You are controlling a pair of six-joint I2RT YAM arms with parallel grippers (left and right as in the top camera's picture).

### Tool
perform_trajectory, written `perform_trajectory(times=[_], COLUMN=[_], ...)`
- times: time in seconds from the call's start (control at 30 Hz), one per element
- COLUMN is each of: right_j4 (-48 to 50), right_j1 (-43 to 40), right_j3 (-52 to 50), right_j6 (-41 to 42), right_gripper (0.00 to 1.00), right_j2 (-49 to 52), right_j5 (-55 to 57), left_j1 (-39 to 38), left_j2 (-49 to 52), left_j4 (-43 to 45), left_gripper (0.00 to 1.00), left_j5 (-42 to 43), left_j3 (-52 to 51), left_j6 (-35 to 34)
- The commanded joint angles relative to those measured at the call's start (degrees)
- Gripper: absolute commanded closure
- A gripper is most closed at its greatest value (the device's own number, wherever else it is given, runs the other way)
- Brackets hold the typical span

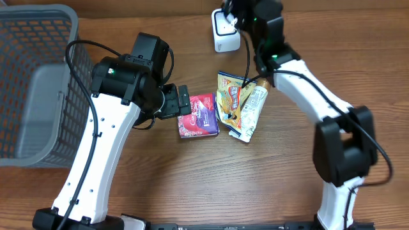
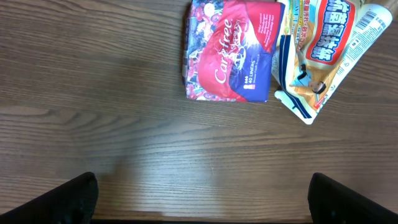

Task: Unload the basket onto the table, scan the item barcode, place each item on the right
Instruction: 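Carry the orange box to the white scanner and hold it there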

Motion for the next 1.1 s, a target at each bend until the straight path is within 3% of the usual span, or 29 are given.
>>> perform_trajectory(times=[0.0, 0.43, 1.07], right_j4=[0.98, 3.43, 6.14], right_j1=[-0.13, 1.29, -0.24], right_j3=[0.46, 0.46, 0.46], right_j6=[-8.46, -8.72, -7.56], right_gripper=[0.96, 0.96, 0.96], right_j2=[3.74, 11.13, 12.11], right_j5=[-2.64, -12.20, -6.80], left_j1=[0.07, 0.07, 0.07], left_j2=[-0.63, -0.63, -0.63], left_j4=[0.11, 0.13, 0.11], left_gripper=[0.00, 0.00, 0.00], left_j5=[-0.59, -0.59, -0.59], left_j3=[0.79, 0.79, 0.79], left_j6=[0.90, 0.90, 0.90])
